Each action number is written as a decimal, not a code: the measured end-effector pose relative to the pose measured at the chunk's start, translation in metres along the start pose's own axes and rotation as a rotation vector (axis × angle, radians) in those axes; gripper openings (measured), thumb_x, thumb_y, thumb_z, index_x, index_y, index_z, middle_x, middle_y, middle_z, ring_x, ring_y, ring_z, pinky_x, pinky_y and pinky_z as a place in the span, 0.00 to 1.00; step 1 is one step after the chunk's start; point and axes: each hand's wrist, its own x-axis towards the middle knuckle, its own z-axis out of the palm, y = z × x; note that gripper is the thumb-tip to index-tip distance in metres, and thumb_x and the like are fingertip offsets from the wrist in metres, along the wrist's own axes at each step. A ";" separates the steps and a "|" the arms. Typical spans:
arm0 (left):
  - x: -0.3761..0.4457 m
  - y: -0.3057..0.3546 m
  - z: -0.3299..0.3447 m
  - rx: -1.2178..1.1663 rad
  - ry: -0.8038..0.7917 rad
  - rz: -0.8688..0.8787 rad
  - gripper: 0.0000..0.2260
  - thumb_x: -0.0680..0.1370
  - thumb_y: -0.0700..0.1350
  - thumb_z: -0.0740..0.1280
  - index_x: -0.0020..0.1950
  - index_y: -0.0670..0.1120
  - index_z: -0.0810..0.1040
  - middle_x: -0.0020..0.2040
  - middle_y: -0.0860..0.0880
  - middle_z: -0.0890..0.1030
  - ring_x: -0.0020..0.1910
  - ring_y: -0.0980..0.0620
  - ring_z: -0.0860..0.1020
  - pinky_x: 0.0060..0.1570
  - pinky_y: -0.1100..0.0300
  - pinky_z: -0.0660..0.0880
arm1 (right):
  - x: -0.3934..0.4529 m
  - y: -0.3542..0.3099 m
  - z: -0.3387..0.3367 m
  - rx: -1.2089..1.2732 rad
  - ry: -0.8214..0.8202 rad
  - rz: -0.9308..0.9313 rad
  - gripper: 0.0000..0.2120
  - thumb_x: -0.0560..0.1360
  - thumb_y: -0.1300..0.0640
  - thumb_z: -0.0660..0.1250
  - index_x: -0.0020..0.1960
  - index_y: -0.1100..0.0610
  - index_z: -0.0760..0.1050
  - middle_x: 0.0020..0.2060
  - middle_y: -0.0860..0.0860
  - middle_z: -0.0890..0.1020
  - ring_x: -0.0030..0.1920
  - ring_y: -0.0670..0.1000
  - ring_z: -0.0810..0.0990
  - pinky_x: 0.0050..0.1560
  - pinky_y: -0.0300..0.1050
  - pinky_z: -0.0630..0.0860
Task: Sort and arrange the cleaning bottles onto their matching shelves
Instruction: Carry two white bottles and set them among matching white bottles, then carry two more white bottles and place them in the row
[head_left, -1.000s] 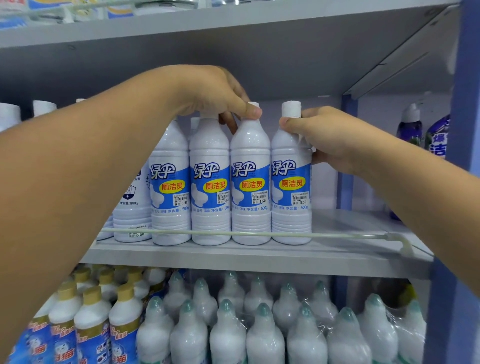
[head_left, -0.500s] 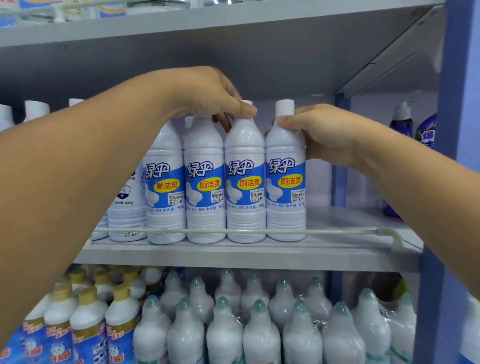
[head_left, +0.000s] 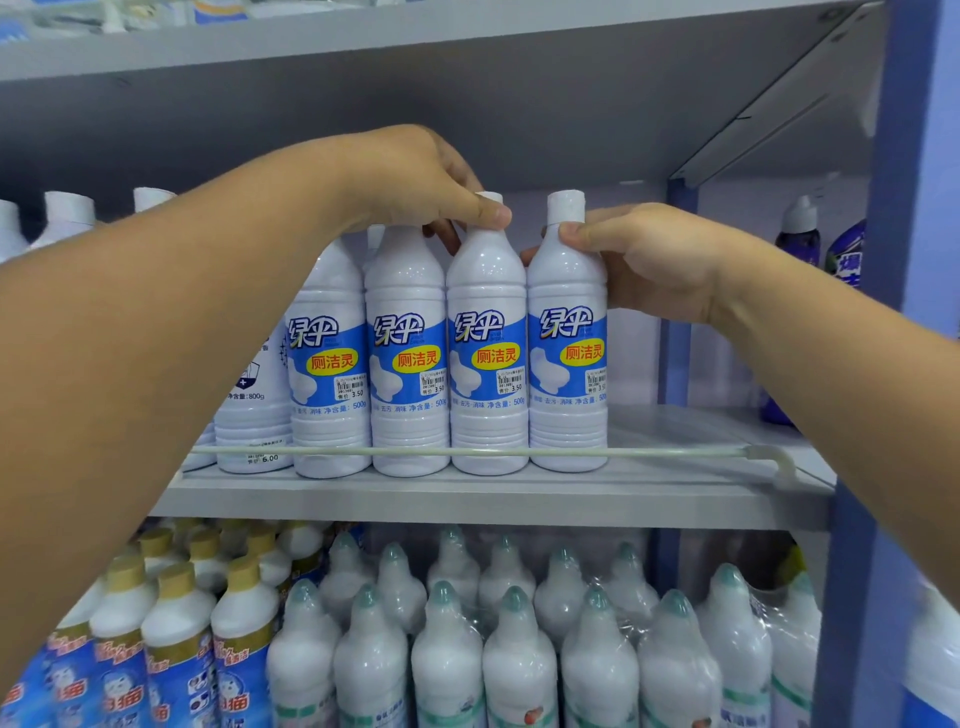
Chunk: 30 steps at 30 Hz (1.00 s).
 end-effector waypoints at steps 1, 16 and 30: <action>-0.001 0.001 0.000 0.002 0.002 0.001 0.16 0.73 0.62 0.74 0.54 0.53 0.85 0.46 0.53 0.86 0.48 0.52 0.83 0.50 0.54 0.78 | -0.001 0.000 0.000 0.001 0.003 -0.002 0.16 0.85 0.57 0.60 0.66 0.65 0.77 0.62 0.58 0.84 0.63 0.59 0.82 0.65 0.57 0.78; -0.113 0.000 0.087 -0.522 0.761 0.096 0.19 0.75 0.57 0.74 0.65 0.58 0.78 0.63 0.62 0.79 0.63 0.65 0.76 0.63 0.64 0.73 | -0.056 0.032 0.025 -0.139 0.370 -0.053 0.28 0.76 0.40 0.72 0.72 0.48 0.72 0.62 0.45 0.81 0.57 0.45 0.83 0.61 0.51 0.81; -0.241 0.141 0.279 -1.032 0.226 -0.315 0.31 0.63 0.65 0.72 0.66 0.63 0.75 0.63 0.65 0.79 0.59 0.69 0.78 0.53 0.66 0.73 | -0.353 0.135 -0.060 0.117 0.566 0.115 0.23 0.71 0.44 0.75 0.65 0.43 0.77 0.59 0.39 0.84 0.61 0.43 0.82 0.65 0.52 0.77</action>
